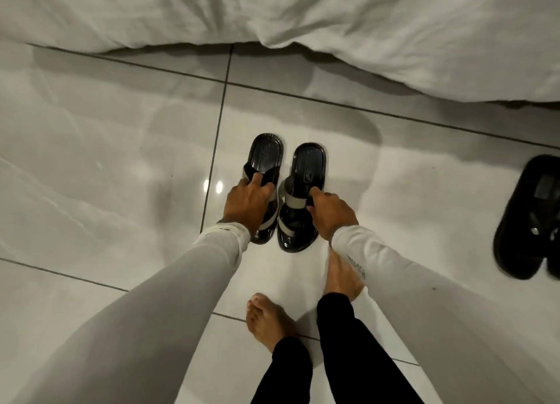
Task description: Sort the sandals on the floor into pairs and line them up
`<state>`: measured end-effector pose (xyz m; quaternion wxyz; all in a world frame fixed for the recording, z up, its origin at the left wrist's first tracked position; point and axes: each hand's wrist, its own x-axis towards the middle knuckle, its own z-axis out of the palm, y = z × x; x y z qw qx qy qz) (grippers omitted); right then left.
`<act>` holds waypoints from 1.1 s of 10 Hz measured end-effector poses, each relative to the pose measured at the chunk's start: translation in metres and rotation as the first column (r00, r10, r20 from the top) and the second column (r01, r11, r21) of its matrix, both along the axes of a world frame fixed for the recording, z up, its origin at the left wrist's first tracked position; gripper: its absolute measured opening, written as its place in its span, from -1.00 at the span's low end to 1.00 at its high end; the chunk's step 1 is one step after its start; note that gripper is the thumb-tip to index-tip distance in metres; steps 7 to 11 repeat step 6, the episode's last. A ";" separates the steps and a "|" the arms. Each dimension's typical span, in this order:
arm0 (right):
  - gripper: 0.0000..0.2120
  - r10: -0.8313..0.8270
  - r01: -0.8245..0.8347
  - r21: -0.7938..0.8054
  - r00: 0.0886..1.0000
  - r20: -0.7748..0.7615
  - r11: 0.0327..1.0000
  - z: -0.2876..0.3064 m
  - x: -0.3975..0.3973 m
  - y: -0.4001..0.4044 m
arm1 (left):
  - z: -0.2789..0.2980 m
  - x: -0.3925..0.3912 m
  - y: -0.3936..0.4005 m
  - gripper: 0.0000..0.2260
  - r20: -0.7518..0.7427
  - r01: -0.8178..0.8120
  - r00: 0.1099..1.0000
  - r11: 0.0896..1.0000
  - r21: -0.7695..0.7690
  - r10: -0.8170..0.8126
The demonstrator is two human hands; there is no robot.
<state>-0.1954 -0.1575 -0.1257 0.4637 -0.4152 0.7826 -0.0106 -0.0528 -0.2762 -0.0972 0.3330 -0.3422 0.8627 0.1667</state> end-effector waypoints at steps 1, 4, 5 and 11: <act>-0.83 -0.024 0.023 -0.044 0.999 -0.024 0.999 -0.002 -0.022 -0.018 | -0.006 -0.023 -0.014 -0.66 -0.036 0.034 0.999 0.998 -0.045 -0.035; -0.78 -0.043 0.040 -0.075 0.998 -0.038 0.996 0.007 -0.042 -0.055 | 0.000 -0.044 -0.052 -0.55 -0.010 0.099 0.995 0.990 -0.098 -0.101; -0.59 -0.075 0.074 -0.101 0.997 -0.005 0.992 0.019 -0.035 -0.046 | 0.008 -0.038 -0.044 -0.58 -0.031 0.091 0.995 0.986 -0.140 -0.097; -0.35 -0.121 0.119 -0.102 0.992 -0.017 0.988 0.033 -0.031 -0.022 | 0.021 -0.028 -0.011 -0.44 -0.031 0.085 0.995 0.987 -0.136 -0.090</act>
